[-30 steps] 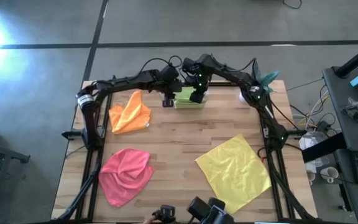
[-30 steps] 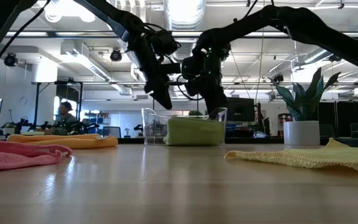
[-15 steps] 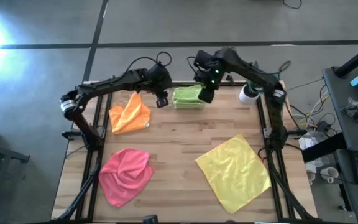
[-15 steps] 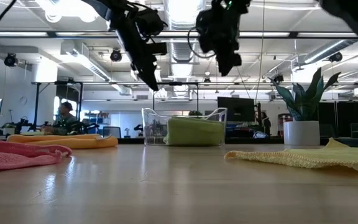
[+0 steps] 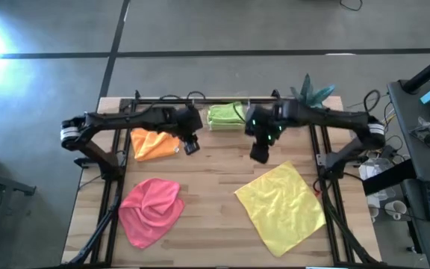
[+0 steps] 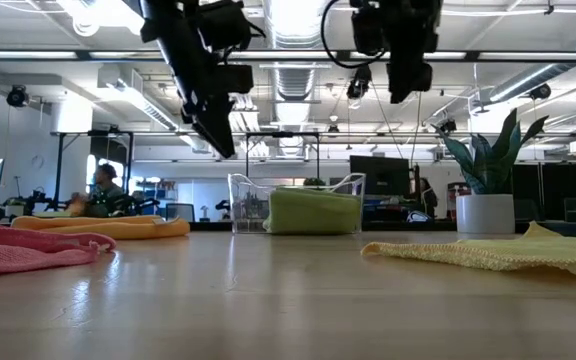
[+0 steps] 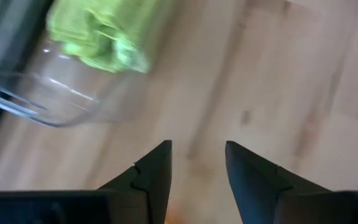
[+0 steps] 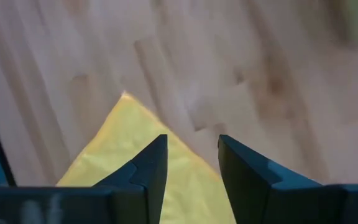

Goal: Fold microfiber towels
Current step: Fold the yellow microfiber towel on the table

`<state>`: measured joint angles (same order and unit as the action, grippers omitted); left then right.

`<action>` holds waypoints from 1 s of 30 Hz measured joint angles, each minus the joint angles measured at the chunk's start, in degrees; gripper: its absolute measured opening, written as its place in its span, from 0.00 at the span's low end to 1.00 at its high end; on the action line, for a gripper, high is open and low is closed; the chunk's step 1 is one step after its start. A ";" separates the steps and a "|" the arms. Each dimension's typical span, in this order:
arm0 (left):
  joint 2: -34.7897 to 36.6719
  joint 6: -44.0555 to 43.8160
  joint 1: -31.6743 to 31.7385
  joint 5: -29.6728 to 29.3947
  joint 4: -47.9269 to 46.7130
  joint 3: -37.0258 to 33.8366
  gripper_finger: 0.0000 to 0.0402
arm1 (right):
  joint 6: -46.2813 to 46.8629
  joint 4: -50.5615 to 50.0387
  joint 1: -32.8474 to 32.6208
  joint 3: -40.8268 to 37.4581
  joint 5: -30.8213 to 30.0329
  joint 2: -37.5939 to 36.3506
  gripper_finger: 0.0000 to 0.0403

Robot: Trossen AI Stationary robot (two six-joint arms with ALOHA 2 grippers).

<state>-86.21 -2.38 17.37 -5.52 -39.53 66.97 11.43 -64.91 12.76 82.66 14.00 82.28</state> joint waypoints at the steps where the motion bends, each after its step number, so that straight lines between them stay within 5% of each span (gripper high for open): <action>1: 0.13 -1.46 -1.13 0.00 0.03 -0.40 0.34 | 1.19 1.30 -1.49 -1.94 -0.06 -0.61 0.33; 15: 0.21 -12.61 -16.44 -1.82 -1.55 -0.86 0.34 | 7.33 24.47 -18.51 -20.35 -0.50 -0.04 0.31; 22: 0.18 -16.86 -19.32 -4.97 -10.72 -0.88 0.34 | 10.59 34.17 -20.07 -26.40 -0.48 3.25 0.31; 30: 0.14 -14.14 -19.67 -7.39 -13.77 -0.90 0.34 | 11.50 34.21 -20.14 -24.10 1.01 11.85 0.31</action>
<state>-86.06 -16.52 -2.31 -12.91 -53.30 66.06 22.94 -30.69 -7.38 58.57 15.01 94.13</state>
